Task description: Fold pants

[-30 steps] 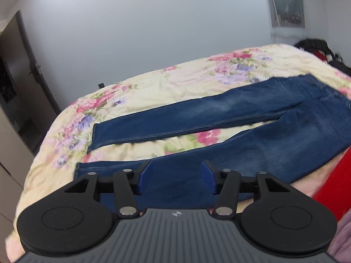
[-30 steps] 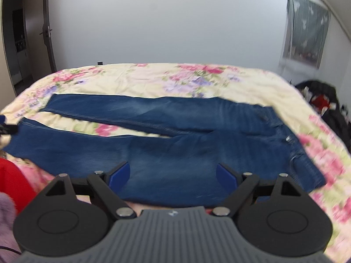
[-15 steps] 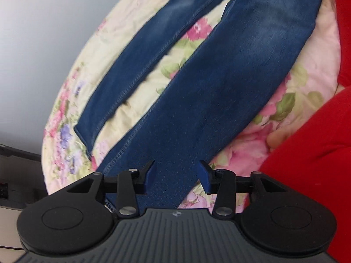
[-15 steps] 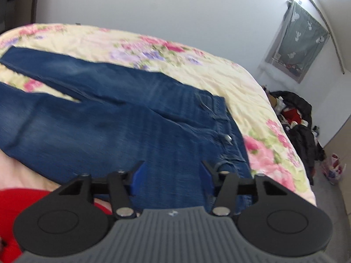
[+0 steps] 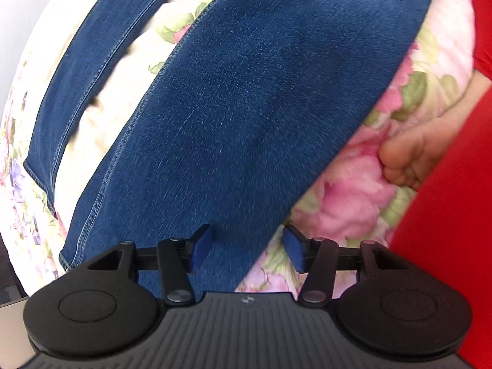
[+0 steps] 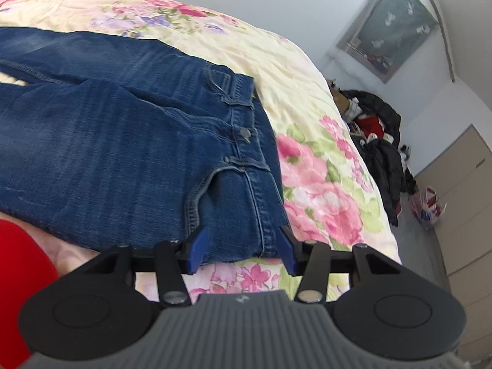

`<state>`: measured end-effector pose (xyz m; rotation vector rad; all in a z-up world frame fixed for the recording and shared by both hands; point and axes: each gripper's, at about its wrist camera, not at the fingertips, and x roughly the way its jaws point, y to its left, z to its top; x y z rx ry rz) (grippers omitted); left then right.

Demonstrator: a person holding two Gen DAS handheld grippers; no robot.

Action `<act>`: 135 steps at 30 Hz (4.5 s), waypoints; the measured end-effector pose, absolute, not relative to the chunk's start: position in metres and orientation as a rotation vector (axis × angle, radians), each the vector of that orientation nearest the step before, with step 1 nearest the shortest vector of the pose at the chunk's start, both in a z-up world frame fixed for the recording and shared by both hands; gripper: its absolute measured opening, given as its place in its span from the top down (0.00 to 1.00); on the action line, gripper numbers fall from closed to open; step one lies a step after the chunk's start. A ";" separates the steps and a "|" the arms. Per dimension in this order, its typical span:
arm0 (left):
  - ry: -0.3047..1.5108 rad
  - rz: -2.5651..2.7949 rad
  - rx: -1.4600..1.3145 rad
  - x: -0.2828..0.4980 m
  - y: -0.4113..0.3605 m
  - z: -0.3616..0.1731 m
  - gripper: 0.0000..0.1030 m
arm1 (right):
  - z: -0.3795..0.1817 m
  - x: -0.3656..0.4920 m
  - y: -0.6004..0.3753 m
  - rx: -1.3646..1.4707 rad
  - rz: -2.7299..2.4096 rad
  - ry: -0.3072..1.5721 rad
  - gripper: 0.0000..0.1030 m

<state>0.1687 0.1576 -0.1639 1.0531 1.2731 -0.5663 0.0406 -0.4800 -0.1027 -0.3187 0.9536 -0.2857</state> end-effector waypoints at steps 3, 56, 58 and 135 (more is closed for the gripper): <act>1.235 -0.522 1.088 0.165 0.153 -0.167 0.40 | -0.111 0.038 -0.485 -0.329 -0.263 0.979 0.56; 0.994 0.073 0.647 0.194 0.124 -0.071 0.93 | -0.215 0.010 -0.439 -1.190 0.363 0.738 0.79; 0.989 0.071 0.641 0.193 0.126 -0.070 0.93 | -0.209 0.012 -0.438 -1.178 0.341 0.724 0.88; 1.020 0.033 0.138 0.371 0.255 -0.127 0.57 | -0.170 0.281 -0.375 -0.251 -0.241 0.835 0.47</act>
